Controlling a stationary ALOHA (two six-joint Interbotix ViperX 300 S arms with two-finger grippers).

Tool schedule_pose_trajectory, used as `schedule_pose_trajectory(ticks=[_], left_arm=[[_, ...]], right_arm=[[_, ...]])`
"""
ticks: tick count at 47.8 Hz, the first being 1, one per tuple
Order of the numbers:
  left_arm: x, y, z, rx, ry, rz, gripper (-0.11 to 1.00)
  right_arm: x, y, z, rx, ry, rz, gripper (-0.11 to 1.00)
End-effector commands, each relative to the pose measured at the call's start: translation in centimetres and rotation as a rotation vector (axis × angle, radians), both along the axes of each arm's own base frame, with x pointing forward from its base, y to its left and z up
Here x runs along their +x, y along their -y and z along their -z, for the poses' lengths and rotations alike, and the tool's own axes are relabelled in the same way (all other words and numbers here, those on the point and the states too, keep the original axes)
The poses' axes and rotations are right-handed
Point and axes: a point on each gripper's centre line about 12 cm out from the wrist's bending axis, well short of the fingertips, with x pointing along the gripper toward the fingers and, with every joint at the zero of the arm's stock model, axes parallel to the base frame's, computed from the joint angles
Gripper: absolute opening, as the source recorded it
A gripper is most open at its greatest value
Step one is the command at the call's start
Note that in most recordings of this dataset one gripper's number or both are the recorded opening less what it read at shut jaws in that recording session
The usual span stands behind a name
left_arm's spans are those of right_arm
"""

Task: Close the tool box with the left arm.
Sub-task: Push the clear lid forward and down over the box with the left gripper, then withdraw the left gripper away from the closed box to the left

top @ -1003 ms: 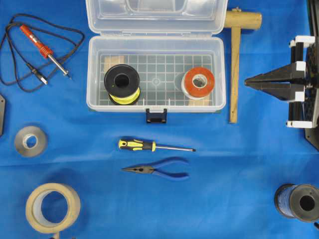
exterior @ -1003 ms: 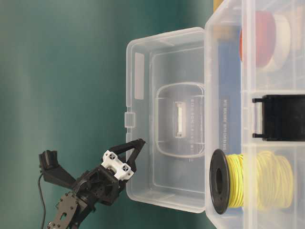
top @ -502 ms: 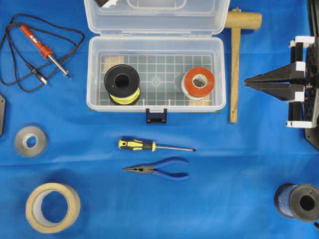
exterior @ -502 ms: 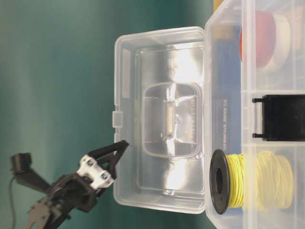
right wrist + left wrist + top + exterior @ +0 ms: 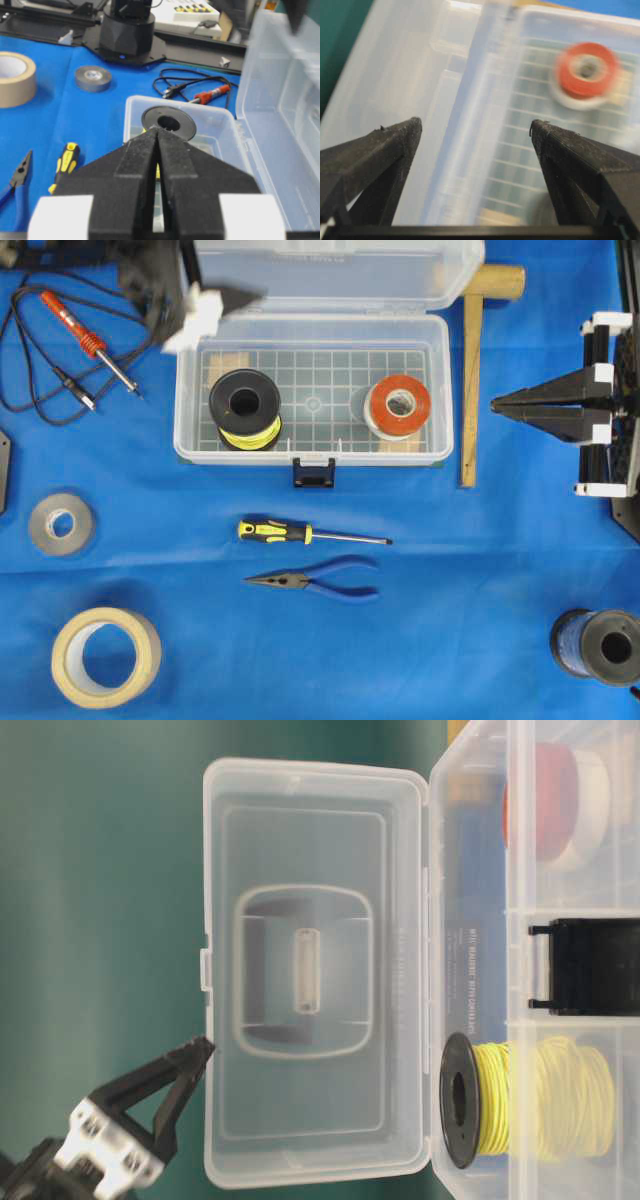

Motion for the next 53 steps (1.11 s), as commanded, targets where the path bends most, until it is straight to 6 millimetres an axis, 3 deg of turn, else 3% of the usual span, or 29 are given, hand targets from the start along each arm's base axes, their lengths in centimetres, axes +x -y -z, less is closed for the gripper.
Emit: schedule_pose_trajectory(ticks=[1,18,25,33,42,53], left_arm=[[-0.4,2.2,1.5,-0.052,-0.047,0.029,0.91],[-2.1,11.2,2.6,-0.234,-0.046,0.124,0.9],[-2.4,13.4,0.6,-0.299,0.02,0.138,0.9],[-3.8,14.2,-2.1,-0.263,0.139,0.208,0.9],[-7.0,13.9,-4.0,-0.174,0.324,0.283,0.9],[-11.8,13.4,-4.1,-0.131,0.533,0.309,0.9]], right_arm=[[0.1,0.0,-0.6,-0.003,0.021,0.001,0.0],[0.1,0.0,-0.8,-0.003,0.031,0.0,0.0],[0.1,0.0,-0.8,-0.005,0.03,-0.001,0.0],[0.1,0.0,-0.9,-0.005,0.032,0.001,0.0],[0.0,0.0,-1.0,-0.004,0.037,0.0,0.0],[-0.1,0.0,-1.2,-0.005,0.049,0.0,0.0]])
